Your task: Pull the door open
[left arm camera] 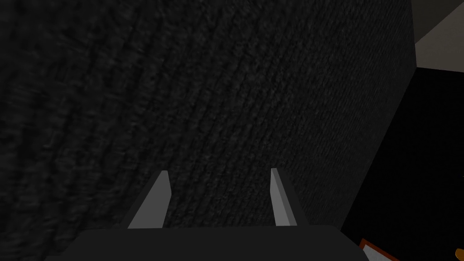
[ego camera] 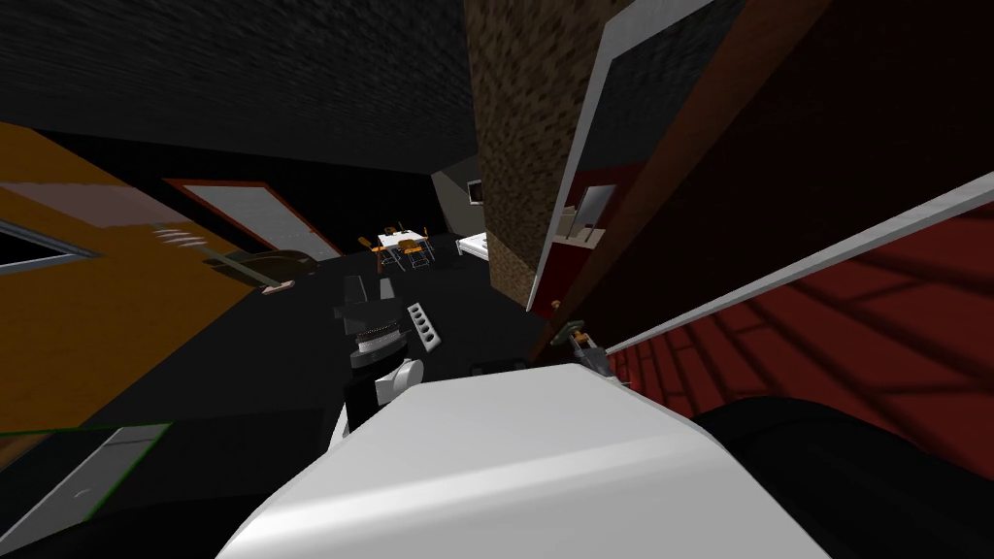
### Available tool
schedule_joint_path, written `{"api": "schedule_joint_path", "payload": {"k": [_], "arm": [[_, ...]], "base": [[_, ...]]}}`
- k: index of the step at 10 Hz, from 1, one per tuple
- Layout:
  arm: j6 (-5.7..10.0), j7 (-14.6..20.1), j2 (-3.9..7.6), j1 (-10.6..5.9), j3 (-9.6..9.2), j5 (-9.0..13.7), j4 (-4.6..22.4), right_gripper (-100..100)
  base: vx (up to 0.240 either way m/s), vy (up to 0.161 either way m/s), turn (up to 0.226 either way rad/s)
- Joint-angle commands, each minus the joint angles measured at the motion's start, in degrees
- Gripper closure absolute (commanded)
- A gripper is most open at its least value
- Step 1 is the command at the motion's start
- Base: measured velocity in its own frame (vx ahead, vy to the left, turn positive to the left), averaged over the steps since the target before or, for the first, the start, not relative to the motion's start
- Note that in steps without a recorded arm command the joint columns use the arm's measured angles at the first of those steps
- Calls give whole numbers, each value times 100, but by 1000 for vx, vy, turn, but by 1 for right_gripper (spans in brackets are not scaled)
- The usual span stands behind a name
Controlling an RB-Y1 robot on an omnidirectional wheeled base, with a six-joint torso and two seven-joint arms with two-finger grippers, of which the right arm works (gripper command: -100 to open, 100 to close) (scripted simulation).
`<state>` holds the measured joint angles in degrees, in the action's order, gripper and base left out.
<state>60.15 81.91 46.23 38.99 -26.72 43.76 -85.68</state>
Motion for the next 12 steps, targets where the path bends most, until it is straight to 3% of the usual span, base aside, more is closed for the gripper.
{"api": "schedule_joint_path", "payload": {"k": [1,3,4,5,7,8,9,10,12], "arm": [[224,130,-12,50,-159,-96,199,100],[679,337,53,153,-311,-281,539,100],[870,444,87,207,-390,-376,716,100],[978,444,87,207,-390,-376,716,100],[1430,657,157,317,-547,-567,1071,100],[1492,657,157,317,-547,-567,1071,100],[1713,761,192,371,-624,-661,1246,100],[1744,761,192,371,-624,-661,1246,100],[2172,962,262,479,-772,-842,1587,100]], "base": [[31,29,-11],[49,19,-27],[66,26,-35],[46,19,-12],[50,6,-28],[45,-1,-26],[40,-11,-24],[35,-8,-8],[42,-9,-34]]}}
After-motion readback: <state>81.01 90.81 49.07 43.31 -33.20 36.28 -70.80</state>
